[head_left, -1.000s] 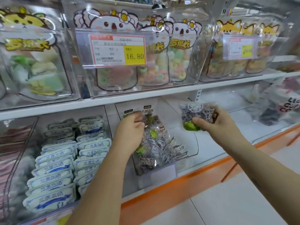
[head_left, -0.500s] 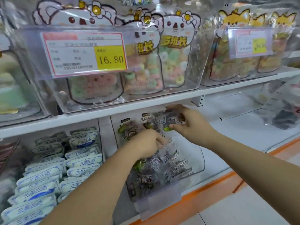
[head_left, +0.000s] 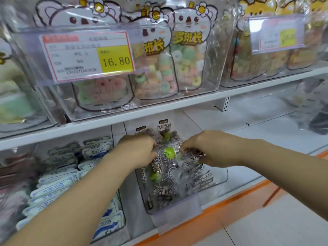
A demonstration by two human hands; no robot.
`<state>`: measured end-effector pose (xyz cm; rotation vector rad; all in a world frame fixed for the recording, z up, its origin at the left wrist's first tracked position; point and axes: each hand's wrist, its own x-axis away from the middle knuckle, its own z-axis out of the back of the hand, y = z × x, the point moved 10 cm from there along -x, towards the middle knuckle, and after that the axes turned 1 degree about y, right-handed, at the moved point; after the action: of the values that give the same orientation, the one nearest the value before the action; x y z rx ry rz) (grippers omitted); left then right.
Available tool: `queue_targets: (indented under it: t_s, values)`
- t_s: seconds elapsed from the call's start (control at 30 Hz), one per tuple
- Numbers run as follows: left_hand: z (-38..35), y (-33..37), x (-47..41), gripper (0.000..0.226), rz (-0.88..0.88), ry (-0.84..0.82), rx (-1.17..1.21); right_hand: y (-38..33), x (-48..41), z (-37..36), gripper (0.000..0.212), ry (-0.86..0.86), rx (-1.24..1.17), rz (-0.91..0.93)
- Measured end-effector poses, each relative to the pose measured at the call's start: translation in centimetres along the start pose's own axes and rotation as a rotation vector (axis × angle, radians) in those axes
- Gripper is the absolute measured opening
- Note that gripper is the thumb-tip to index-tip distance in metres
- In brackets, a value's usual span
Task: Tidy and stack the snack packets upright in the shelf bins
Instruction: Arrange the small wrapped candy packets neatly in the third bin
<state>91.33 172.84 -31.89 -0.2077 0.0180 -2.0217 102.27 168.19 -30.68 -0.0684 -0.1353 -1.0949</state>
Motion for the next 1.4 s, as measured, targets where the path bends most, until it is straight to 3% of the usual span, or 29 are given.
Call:
queue_targets:
  t_s: [0.13, 0.27, 0.37, 0.5, 0.63, 0.83, 0.9, 1.03, 1.17, 1.3, 1.37, 1.4]
  values:
    - [-0.2, 0.4, -1.2, 0.035, 0.039, -0.026, -0.055, 0.4, -0.2, -0.1, 0.051, -0.051, -0.059, -0.005]
    - [-0.3, 0.3, -1.2, 0.013, 0.12, -0.052, -0.235, 0.4, -0.1, -0.4, 0.056, -0.089, -0.13, 0.006]
    - [0.2, 0.2, -1.2, 0.001, 0.143, 0.011, -0.182, 0.5, 0.2, -0.4, 0.056, -0.101, -0.14, 0.014]
    - [2.3, 0.4, -1.5, 0.012, 0.101, 0.241, 0.147, 1.0, 0.5, -0.3, 0.047, -0.046, -0.193, -0.002]
    - [2.6, 2.3, -2.6, 0.017, -0.008, 0.249, 0.541, 1.2, 0.4, 0.3, 0.034, 0.045, -0.201, 0.003]
    - [-0.1, 5.4, -4.3, 0.036, -0.133, -0.019, 0.738, 1.1, 0.2, 0.5, 0.045, 0.177, -0.049, 0.023]
    - [-1.3, 5.7, -4.4, 0.036, -0.125, -0.126, 0.942, 1.1, 0.0, 0.5, 0.042, 0.222, -0.034, 0.029]
    - [-3.6, 5.0, -4.4, 0.031, 0.055, -0.306, 1.437, 1.9, -1.1, -0.3, 0.026, 0.218, -0.037, -0.059]
    - [-4.1, 5.6, -4.3, 0.05, 0.028, -0.361, 1.376, 1.5, -2.3, -1.7, 0.022, 0.14, 0.005, -0.041]
    - [-2.9, 5.2, -3.9, 0.038, 0.008, -0.27, 1.353, 2.1, -1.6, -0.8, 0.029, 0.161, -0.065, -0.015]
    - [-1.7, 4.7, -3.7, 0.029, -0.053, -0.205, 1.3, 2.6, -1.1, 0.0, 0.021, 0.239, -0.063, -0.015]
    - [-1.2, 4.8, -3.4, 0.038, -0.109, -0.206, 1.204, 2.7, -0.9, 0.4, 0.018, 0.283, -0.056, -0.016]
